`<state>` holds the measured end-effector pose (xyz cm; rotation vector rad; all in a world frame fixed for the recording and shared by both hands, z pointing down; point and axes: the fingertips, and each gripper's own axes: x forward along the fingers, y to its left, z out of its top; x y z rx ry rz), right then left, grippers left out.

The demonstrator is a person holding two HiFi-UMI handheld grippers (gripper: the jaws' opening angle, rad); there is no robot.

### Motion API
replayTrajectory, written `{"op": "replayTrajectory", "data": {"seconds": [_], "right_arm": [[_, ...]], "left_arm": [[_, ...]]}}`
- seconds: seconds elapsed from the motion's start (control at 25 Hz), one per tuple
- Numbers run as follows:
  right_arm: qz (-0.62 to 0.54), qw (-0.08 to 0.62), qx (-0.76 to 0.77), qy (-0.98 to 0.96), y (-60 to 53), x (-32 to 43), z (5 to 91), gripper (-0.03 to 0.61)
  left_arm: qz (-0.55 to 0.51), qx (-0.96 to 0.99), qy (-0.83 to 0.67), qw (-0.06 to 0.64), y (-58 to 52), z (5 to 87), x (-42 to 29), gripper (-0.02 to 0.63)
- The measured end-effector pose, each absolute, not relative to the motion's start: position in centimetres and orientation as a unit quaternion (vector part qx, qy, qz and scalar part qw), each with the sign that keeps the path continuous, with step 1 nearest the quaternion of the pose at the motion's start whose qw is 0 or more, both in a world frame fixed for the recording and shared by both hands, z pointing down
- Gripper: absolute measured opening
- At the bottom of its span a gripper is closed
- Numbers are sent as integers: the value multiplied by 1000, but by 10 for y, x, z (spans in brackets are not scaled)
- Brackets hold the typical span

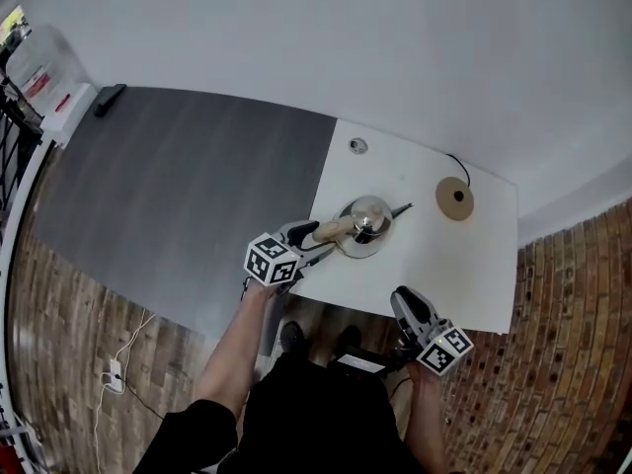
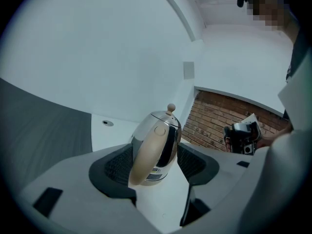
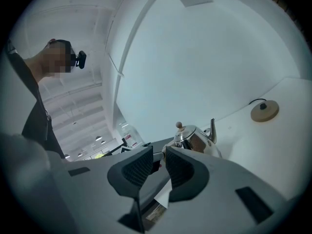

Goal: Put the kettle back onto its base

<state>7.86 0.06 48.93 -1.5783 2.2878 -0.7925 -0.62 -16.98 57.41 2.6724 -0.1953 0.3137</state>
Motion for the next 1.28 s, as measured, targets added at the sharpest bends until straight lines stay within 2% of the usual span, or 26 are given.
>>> {"op": "replayTrajectory", "data": {"seconds": [0.4,0.68,0.84,1.08,1.28], "right_arm": [[-287,108,-509,804,-7,87,501,66],[-296,97,-515,799,10,108,514,69],[-301,74,-532,788,22,123,527,92],[-278,13,-579,766,30,153,537,143],[-229,-101,-594,764,30,162,552,158]], "left_arm": [[111,961,65,243,-61,567,22,284],[133,951,145,238,9,566,68,283],[142,945,175,235,37,567,102,284],[142,938,205,242,64,570,150,284],[145,936,191,258,62,573,134,284]]}}
